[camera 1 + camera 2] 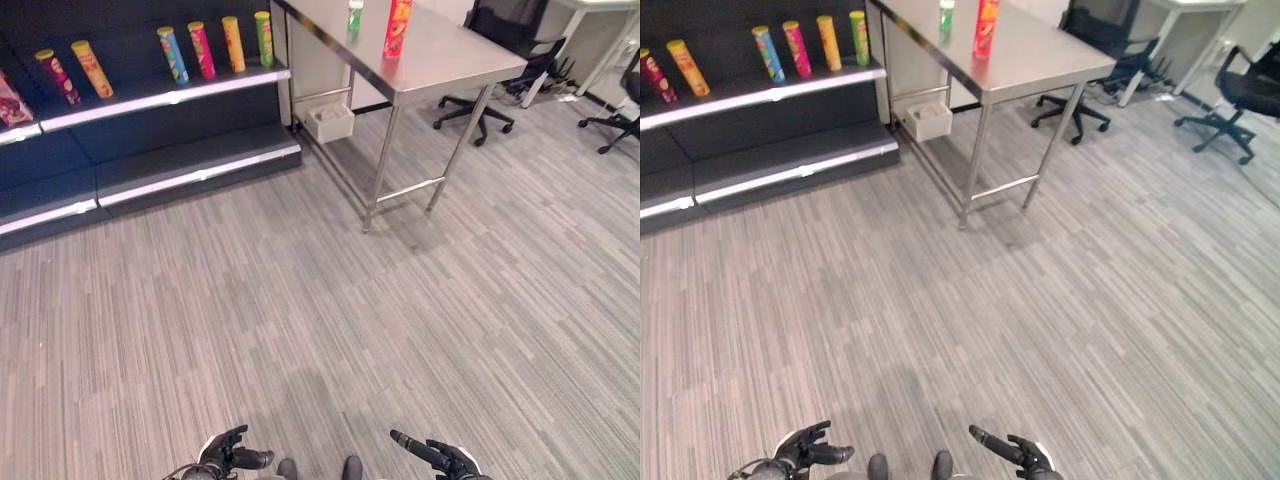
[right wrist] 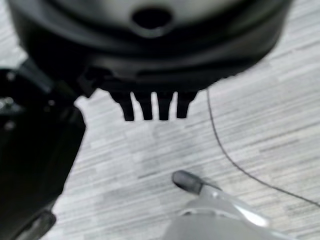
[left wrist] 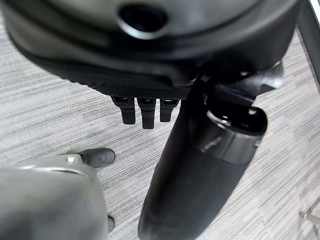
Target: Put the goods on the table back onto the shelves and tidy them up.
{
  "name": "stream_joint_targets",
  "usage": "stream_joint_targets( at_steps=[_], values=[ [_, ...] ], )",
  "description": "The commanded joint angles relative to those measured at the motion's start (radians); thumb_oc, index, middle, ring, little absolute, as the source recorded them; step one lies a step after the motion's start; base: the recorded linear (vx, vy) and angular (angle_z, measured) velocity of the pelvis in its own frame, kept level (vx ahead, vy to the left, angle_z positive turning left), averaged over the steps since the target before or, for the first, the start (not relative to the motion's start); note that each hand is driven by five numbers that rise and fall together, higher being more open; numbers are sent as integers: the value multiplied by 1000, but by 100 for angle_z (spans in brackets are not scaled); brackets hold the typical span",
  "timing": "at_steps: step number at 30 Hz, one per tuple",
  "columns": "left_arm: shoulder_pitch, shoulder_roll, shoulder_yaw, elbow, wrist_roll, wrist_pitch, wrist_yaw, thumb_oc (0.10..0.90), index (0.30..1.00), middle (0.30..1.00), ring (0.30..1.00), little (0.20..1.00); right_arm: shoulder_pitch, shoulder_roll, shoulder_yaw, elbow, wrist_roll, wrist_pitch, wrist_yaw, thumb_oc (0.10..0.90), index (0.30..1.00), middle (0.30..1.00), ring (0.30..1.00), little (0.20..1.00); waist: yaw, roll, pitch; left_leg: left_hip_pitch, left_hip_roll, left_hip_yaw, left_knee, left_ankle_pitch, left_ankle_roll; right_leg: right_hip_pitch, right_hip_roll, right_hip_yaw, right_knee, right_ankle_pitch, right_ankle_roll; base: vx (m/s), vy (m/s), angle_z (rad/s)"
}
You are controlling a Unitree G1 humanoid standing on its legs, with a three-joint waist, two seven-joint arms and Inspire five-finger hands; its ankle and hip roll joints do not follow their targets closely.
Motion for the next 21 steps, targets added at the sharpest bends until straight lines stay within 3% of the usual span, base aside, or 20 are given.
stream_joint_targets(
  at_steps=[1,3,4,5,8,11,12,15,16,17,18,19,20,21],
  values=[
    [-30,15,-1,6,-46,-39,18,800,900,900,900,900,-4,-71,9,-48,5,-35,-12,800,900,900,900,900,8,-8,6,-108,73,-11,160,13,-59,28,-46,-29,18,-27,68,-36,-112,4],
    [-34,17,-4,-1,-45,-38,18,800,900,900,900,900,-4,-75,8,-55,3,-36,-13,800,900,900,900,900,6,-6,15,-153,75,-26,233,26,-64,24,-40,-34,23,-32,57,-1,-97,19],
    [-42,15,-11,-1,-48,-38,25,800,900,900,900,900,-12,-85,12,-43,-8,-34,-22,800,900,900,900,900,9,-4,37,-215,82,-38,324,81,-72,33,-31,-46,26,-49,42,74,-90,27],
    [-46,16,-11,-2,-49,-40,31,800,900,900,900,900,-15,-90,11,-40,-13,-31,-26,800,900,900,900,900,11,-1,39,-252,85,-32,316,90,-68,42,-27,-55,21,-56,42,138,-92,31],
    [-44,18,-7,-2,-53,-39,32,800,900,900,900,900,-17,-93,7,-40,-9,-31,-30,800,900,900,900,900,24,-4,25,-288,75,-20,222,79,-56,53,-24,-54,13,-70,53,181,19,29],
    [-35,16,-8,3,-43,-41,29,800,900,900,900,900,-19,-97,10,-44,-14,-38,-36,800,900,900,900,900,50,21,11,-306,107,-43,-64,206,-77,81,-4,-39,13,-111,69,307,104,-6],
    [-35,16,-7,4,-41,-40,28,800,900,900,900,900,-23,-101,13,-42,-22,-38,-40,800,900,900,900,900,60,27,10,-328,118,-48,-122,224,-85,95,-1,-34,13,-125,70,343,99,-18],
    [-24,22,8,26,-27,-39,23,800,900,900,900,900,-42,-101,28,-38,-37,-38,-31,800,900,900,900,900,78,29,-12,-339,135,-2,-191,235,-92,140,3,0,13,-158,89,421,164,-28],
    [-7,24,14,27,-16,-38,19,800,900,900,900,900,-39,-93,37,-53,-51,-37,-22,800,900,900,900,900,88,34,-38,-318,134,6,-191,289,-95,161,-2,26,13,-173,95,672,348,-89],
    [-2,36,20,32,0,-39,18,800,900,900,900,900,-43,-86,43,-68,-61,-35,-14,800,900,900,900,900,99,12,-60,-296,115,30,-181,282,-76,183,-39,45,13,-169,111,790,437,-136],
    [0,48,22,35,15,-37,16,800,900,900,900,900,-45,-78,41,-76,-64,-32,-5,800,900,900,900,900,102,-3,-79,-273,92,46,-169,254,-50,171,-83,53,94,-166,137,638,382,-129],
    [0,56,23,32,20,-35,15,800,900,900,900,900,-45,-75,38,-79,-65,-33,-4,800,900,900,900,900,101,-11,-82,-249,72,58,-166,232,-32,147,-109,58,169,-161,152,363,232,-82],
    [0,55,23,32,20,-35,15,800,900,900,900,900,-45,-75,38,-79,-65,-33,-4,800,900,900,900,900,103,-9,-84,-251,75,59,-165,233,-33,144,-107,60,168,-159,151,237,234,-24],
    [-4,65,23,23,27,-35,15,800,900,900,900,900,-46,-72,29,-84,-62,-33,-1,800,900,900,900,900,92,-12,-75,-212,45,69,-161,194,-2,69,-135,69,346,-101,170,128,156,-33]
  ],
)
